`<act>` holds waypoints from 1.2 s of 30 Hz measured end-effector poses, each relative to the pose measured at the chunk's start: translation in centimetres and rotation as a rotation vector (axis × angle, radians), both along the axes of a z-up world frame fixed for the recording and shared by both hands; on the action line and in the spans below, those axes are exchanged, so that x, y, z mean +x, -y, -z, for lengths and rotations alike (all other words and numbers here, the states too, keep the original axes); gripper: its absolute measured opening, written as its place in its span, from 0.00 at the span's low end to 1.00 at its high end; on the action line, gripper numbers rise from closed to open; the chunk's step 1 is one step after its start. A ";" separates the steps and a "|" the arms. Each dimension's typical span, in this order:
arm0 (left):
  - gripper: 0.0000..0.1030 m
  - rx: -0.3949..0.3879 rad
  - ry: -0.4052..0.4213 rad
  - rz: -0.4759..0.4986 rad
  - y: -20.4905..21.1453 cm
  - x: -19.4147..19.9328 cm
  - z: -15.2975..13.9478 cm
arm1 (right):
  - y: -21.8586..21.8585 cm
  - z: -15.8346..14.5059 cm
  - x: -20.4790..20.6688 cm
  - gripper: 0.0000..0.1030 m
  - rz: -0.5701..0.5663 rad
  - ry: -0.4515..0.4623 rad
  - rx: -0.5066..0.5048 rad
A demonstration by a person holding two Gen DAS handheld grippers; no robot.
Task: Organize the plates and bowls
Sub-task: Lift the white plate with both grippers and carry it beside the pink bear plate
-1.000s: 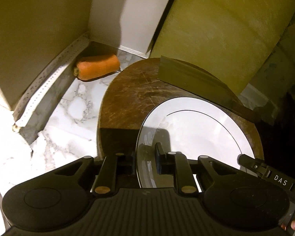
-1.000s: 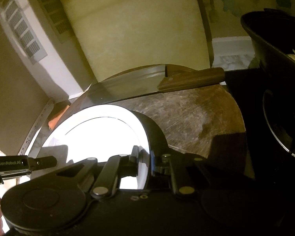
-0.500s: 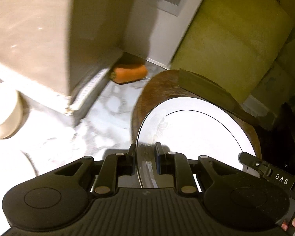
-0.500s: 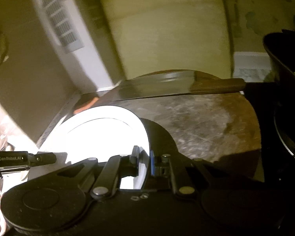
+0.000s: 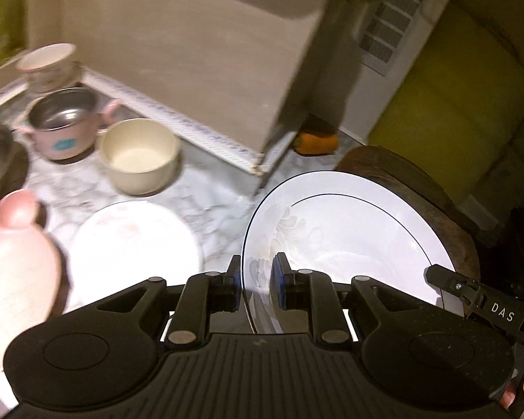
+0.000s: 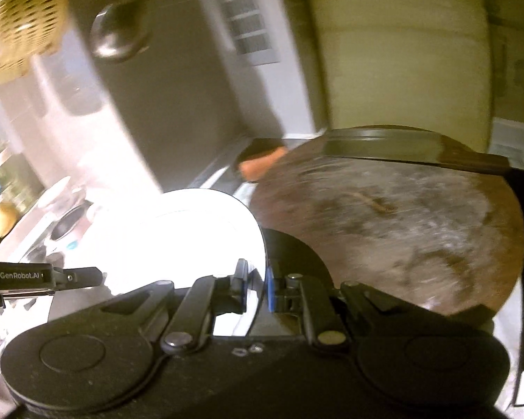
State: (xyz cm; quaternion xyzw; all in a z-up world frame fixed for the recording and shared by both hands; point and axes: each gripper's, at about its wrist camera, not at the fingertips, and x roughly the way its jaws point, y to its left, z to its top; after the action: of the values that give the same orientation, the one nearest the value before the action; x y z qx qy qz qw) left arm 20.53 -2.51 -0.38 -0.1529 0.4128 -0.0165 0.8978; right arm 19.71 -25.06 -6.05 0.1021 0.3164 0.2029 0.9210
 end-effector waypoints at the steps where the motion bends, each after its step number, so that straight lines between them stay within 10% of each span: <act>1: 0.17 0.000 0.002 -0.015 -0.6 -0.8 -0.1 | -0.6 -0.1 -0.4 0.11 -0.017 0.001 0.000; 36: 0.17 -0.054 -0.127 -0.451 -13.4 -20.5 9.2 | -17.4 6.1 -9.2 0.11 -0.601 -0.084 -0.172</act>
State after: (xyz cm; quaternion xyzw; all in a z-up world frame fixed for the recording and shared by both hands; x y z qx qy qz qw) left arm 0.07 10.91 -9.60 -0.2658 0.4232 0.1832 0.8466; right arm 10.47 -7.63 -12.15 -0.0659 0.3860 0.4342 0.8113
